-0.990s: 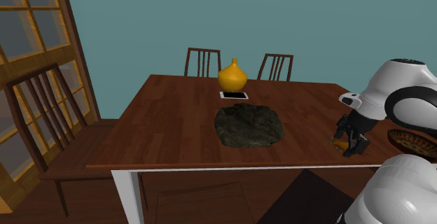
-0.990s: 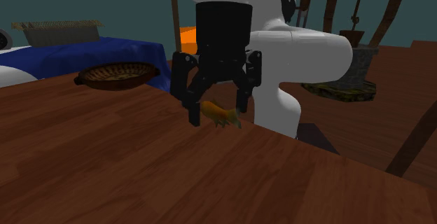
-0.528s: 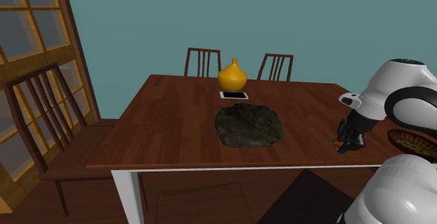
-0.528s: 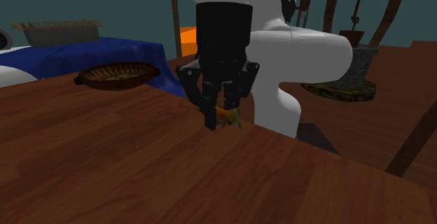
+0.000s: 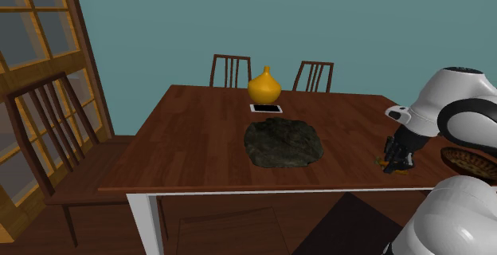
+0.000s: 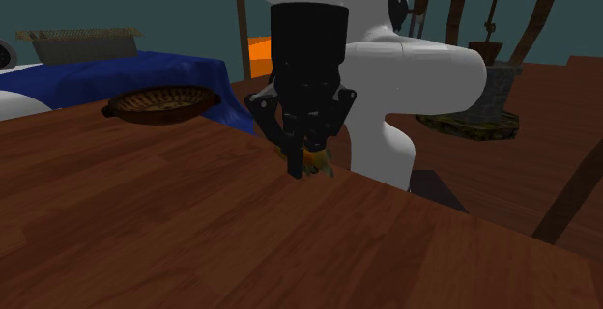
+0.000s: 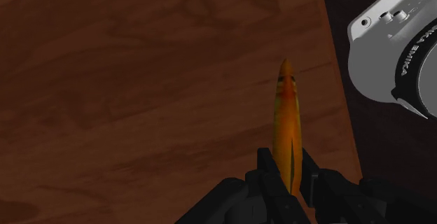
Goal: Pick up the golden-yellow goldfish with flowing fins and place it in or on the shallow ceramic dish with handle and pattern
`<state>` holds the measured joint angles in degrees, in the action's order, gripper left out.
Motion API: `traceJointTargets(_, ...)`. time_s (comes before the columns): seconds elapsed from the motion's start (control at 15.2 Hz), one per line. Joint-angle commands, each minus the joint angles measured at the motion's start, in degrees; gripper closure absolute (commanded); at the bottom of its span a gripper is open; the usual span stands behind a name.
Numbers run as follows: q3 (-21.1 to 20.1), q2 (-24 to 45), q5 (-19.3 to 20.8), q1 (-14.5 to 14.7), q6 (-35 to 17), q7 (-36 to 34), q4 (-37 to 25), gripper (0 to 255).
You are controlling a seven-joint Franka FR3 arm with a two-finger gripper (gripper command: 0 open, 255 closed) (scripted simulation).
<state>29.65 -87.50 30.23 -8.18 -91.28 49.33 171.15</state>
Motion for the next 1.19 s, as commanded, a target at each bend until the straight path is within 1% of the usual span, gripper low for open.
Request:
traceJointTargets(0.0, -0.5, 0.3, -0.5, 0.4, 0.5, -0.1, -0.8, 255)
traceJointTargets(0.53, -4.4, 2.9, -4.2, 3.2, 4.0, -0.7, -7.3, 255)
traceJointTargets(1.12, -7.7, 6.7, -7.4, 5.5, 7.8, -0.9, -15.0, 255)
